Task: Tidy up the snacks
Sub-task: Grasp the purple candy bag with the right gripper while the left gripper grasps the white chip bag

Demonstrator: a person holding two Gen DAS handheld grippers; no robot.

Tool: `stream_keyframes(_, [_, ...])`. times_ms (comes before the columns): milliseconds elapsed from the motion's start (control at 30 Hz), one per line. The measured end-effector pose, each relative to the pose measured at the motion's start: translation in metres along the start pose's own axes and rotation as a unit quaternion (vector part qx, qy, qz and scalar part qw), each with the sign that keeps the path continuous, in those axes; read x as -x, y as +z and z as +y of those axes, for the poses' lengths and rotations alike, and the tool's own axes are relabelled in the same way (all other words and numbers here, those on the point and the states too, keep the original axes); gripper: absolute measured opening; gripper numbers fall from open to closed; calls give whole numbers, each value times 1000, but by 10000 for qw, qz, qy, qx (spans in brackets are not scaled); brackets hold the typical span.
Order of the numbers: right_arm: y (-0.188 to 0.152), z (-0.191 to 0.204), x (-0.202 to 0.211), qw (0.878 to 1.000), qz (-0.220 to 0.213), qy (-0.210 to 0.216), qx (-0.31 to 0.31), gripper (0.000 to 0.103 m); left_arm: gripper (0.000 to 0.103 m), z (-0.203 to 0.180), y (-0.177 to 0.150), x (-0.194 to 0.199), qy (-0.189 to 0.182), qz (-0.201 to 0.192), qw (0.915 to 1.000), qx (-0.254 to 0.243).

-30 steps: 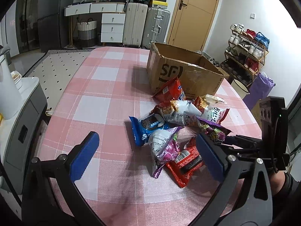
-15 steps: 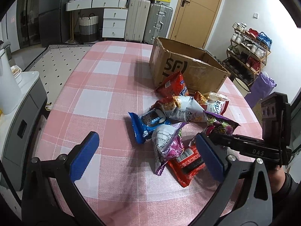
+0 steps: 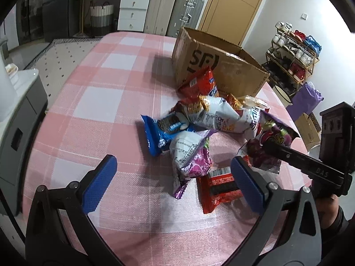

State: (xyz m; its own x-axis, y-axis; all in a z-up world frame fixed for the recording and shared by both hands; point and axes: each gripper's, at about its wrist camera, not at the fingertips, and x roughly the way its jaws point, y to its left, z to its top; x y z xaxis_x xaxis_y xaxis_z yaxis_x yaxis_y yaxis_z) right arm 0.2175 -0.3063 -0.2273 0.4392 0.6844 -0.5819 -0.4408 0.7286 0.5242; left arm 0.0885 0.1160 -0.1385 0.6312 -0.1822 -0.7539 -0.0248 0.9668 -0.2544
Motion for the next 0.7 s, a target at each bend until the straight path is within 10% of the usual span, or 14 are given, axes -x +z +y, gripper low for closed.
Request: stream_keyframes(700, [-8, -12, 16, 9999, -151, 26, 16, 30, 89, 6, -3, -45, -737, 519, 9928, 786])
